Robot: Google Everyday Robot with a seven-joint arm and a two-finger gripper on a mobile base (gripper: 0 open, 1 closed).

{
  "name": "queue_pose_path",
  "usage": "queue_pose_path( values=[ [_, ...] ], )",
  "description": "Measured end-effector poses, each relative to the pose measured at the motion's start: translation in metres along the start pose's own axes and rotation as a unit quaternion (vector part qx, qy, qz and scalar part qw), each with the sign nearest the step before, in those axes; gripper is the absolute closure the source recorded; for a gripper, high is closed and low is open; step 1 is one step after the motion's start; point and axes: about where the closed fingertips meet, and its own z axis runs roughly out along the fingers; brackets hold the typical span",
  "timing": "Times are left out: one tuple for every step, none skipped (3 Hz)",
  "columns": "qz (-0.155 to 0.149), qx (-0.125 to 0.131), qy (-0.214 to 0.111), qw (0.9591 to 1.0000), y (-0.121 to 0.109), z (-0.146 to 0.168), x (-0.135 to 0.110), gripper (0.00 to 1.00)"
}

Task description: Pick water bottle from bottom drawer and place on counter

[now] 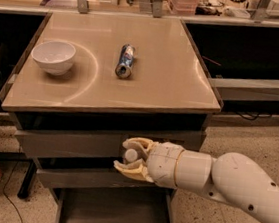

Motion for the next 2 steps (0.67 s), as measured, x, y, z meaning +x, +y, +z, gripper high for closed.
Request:
queue_pose_path(
  values=[
    [0.0, 0.0, 0.0, 1.0, 0.0, 0.0, 0.0, 1.0],
    [-0.014, 0.002, -0.007, 0.9999, -0.004, -0.012, -0.022, 1.0]
  ],
)
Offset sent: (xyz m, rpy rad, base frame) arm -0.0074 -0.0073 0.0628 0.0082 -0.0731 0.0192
